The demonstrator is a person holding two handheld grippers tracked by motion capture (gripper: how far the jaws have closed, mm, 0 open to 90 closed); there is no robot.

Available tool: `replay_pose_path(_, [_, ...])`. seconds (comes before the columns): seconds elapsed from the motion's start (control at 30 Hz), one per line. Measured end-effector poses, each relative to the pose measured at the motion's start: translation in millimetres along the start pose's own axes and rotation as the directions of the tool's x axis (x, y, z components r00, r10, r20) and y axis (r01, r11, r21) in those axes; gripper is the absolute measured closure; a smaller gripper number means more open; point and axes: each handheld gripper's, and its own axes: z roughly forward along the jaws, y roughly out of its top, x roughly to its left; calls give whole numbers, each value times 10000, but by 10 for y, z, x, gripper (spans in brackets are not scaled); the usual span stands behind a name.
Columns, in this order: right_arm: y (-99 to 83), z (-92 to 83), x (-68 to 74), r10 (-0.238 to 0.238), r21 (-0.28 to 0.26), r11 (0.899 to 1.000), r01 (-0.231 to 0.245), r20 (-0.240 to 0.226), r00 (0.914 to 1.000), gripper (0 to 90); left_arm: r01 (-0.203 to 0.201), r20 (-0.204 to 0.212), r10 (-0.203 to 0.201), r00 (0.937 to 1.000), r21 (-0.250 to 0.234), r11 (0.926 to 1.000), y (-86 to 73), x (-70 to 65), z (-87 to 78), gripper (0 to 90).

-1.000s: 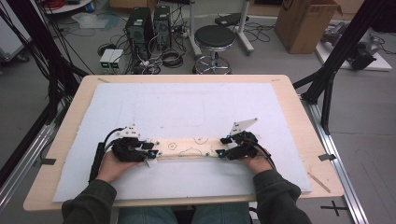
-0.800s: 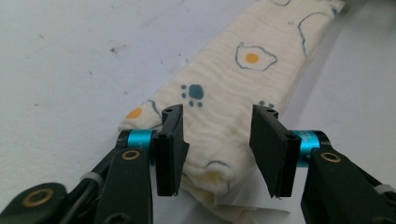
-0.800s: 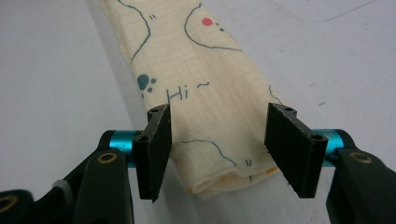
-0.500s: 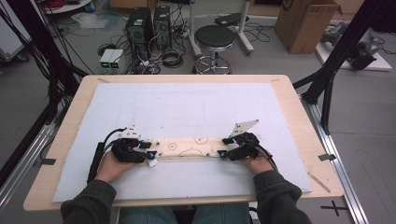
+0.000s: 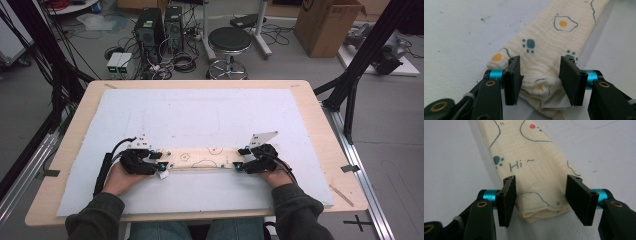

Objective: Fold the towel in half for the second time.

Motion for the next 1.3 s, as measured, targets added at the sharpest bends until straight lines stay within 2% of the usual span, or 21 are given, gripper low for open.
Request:
replay_pose_path(0.13, [10,-4,17,137,37,9999,-137,-22,9999,397,-29,-54,28,10000,-92,10000,15,-25,-22,501])
replay_pose_path(0.3, [33,-80,23,526,-369,9979,-535,-251,9983,362,100,23,-99,9999,-536,9985,31,-34,-114,470])
replay_pose_path(0.43, [83,-152,2,814,-873,9927,-838,-306,9962,349,293,-53,-300,9995,-1073,9938,48,-11,-194,445])
replay_pose_path(0.6, [129,-199,-87,1398,-1247,9822,-1402,-118,9901,346,670,-450,-749,9962,-1575,9852,60,48,-231,431])
replay_pose_path(0.67, [130,-192,-131,1655,-1217,9790,-1633,79,9862,350,727,-735,-851,9937,-1571,9849,65,72,-221,432])
replay_pose_path(0.87, [84,-147,-267,2388,-1059,9665,-2339,368,9704,375,1051,-1099,-1210,9866,-1405,9845,88,138,-130,448])
replay_pose_path(1.0, [46,-131,-348,2883,-985,9540,-2833,413,9566,415,1407,-1274,-1582,9792,-1361,9806,76,187,-84,456])
replay_pose_path(1.07, [31,-99,-377,3094,-871,9479,-3063,245,9506,440,1606,-1253,-1763,9763,-1261,9789,65,214,-67,454])
replay_pose_path(1.13, [22,-55,-391,3182,-691,9460,-3167,118,9480,460,1781,-1296,-1924,9727,-1139,9774,54,234,-53,453])
replay_pose_path(1.3, [16,30,-383,3172,-175,9482,-3172,-18,9484,515,2100,-1090,-2181,9698,-810,9743,33,260,6,465])
